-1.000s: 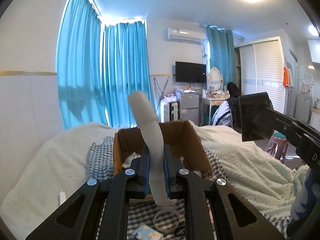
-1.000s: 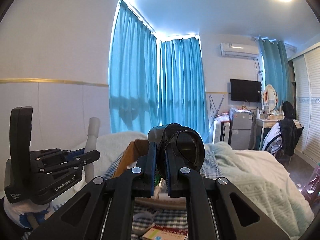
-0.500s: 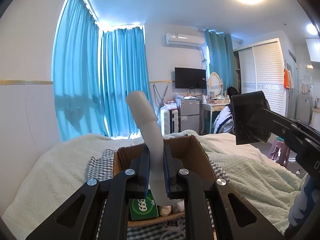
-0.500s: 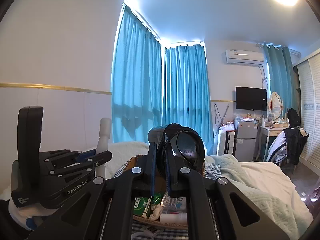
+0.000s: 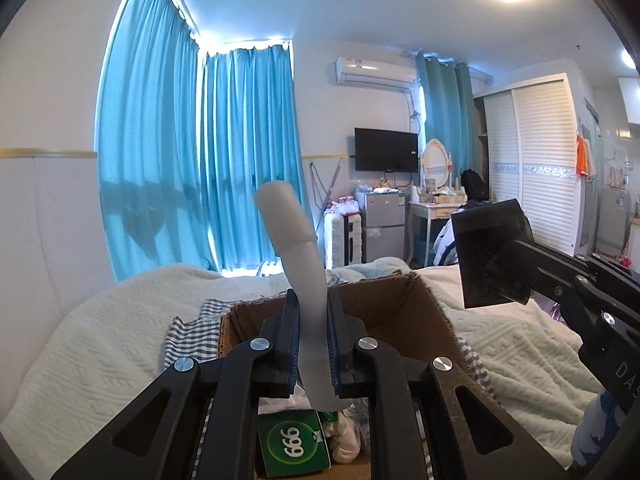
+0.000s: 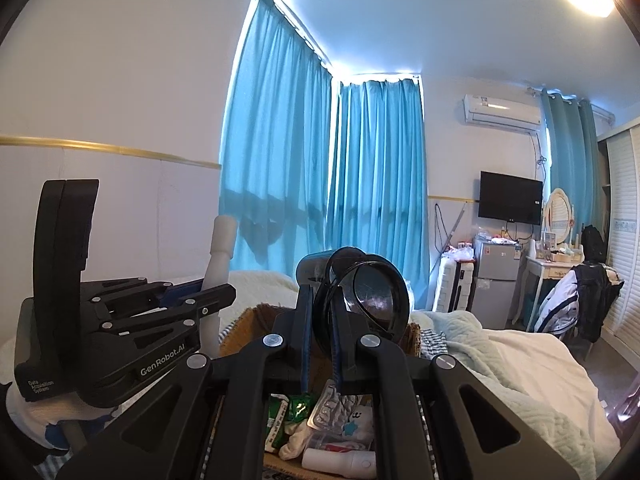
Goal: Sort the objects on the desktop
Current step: 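Lift the white tube and black roll and carry them over the box, then open both tools to drop the tube and black roll into the box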
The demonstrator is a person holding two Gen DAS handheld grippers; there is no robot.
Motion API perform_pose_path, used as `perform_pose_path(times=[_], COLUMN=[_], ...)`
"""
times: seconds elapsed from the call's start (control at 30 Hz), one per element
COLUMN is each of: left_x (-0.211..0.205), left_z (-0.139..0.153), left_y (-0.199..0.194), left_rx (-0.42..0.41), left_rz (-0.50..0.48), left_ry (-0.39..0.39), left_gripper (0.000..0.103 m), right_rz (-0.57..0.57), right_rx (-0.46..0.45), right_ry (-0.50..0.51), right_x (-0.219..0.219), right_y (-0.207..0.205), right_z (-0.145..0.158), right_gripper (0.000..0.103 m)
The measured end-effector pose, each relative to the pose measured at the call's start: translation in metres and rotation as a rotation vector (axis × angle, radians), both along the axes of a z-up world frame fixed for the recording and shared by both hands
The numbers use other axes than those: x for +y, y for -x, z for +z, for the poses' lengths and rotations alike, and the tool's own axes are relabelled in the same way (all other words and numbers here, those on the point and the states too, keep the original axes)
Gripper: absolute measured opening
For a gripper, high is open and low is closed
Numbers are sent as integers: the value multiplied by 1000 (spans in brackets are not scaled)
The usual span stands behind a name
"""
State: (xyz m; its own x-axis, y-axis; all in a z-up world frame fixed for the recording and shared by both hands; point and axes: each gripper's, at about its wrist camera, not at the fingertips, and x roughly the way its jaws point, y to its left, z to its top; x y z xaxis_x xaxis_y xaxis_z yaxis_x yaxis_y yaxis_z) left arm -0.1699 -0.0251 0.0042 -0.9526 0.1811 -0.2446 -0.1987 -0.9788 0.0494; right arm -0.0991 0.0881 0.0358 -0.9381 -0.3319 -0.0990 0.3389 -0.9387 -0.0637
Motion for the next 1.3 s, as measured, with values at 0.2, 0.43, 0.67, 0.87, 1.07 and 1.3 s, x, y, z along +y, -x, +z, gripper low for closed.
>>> perform_pose_path(times=[0.2,0.43,0.67,0.87,1.07,1.3], left_x=[-3,4,17,15,9,-2], left_z=[-25,-58,-90,-107,-96,-76], left_y=[35,78,108,121,108,91], left_rx=[-48,-152,-271,-352,-311,-262], left_rz=[16,3,-11,5,31,57], left_ry=[-7,-4,15,7,-5,-28], left_gripper=[12,12,12,26,61,75], right_rz=[-5,6,16,-21,-57,-76], right_rx=[-41,-133,-242,-330,-349,-300], right_ry=[-4,-11,-30,-27,-14,14], right_x=[0,-7,-9,-2,6,12], right_y=[31,73,111,132,131,117], right_z=[-21,-53,-89,-112,-116,-95], right_gripper=[7,7,7,8,50,54])
